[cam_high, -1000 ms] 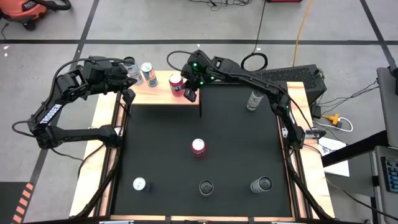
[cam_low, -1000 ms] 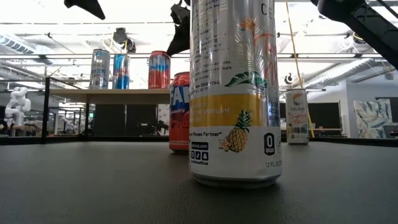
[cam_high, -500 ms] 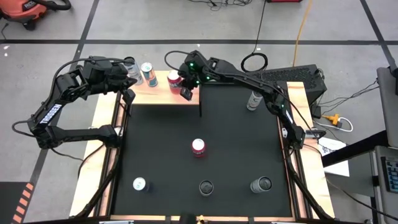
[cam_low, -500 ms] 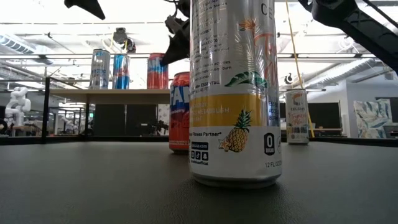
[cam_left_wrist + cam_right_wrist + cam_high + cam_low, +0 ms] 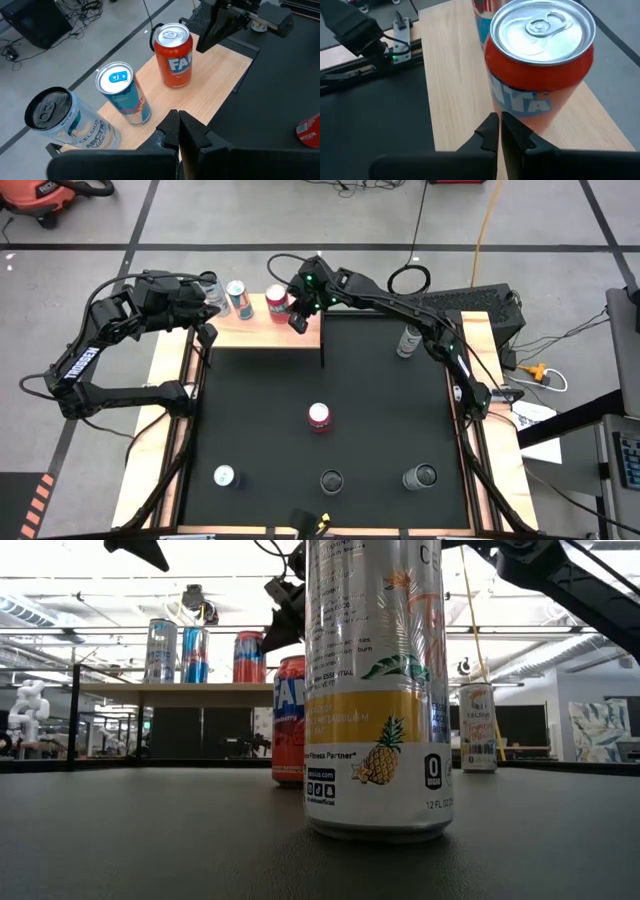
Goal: Place canned beverage on shelf
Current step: Put the right red soda can on the shelf
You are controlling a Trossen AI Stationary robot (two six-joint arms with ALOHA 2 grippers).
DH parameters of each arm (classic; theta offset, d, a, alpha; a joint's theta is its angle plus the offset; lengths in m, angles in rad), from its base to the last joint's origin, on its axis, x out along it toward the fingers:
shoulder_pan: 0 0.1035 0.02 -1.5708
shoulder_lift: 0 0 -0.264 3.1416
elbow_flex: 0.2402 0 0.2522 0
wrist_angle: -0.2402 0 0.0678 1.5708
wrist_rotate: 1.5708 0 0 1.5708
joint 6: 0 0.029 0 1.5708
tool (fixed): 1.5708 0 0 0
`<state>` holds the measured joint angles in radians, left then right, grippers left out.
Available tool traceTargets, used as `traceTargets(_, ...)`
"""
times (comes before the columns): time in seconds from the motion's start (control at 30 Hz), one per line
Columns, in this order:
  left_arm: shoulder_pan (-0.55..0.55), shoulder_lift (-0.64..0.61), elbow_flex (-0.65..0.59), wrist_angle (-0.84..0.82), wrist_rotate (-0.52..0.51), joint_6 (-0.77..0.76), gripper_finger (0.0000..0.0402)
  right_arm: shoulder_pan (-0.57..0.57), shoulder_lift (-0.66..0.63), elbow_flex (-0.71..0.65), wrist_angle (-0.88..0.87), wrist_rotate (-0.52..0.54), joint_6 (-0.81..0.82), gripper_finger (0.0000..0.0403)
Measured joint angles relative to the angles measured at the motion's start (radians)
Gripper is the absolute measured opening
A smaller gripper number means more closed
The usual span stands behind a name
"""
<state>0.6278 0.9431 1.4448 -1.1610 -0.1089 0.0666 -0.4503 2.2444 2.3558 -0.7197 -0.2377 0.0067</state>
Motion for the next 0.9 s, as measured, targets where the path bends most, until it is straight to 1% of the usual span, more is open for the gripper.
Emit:
traceTargets(0.3,0.000,0.000,0.000,0.000,0.000,-0.001,0.0001,-0.015,-0.009,0.000,-0.017,0.005,0.035,0.0000)
traceTargets(0.43,0.000,0.000,0.000,0.000,0.000,-0.001,0.0001,-0.023,-0.009,0.000,-0.011,0.056,0.039,0.0000)
traceTargets(0.53,0.000,0.000,0.000,0.000,0.000,0.000,0.0001,-0.030,-0.009,0.000,0.015,0.046,0.053,0.0000)
traceTargets(0.7,0.000,0.000,0.000,0.000,0.000,0.000,0.0001,-0.034,-0.001,0.000,0.051,-0.003,0.061,0.0000)
traceTargets(0.9,0.000,0.000,0.000,0.000,0.000,0.001,0.0001,-0.034,0.000,0.000,0.059,-0.002,0.061,0.0000)
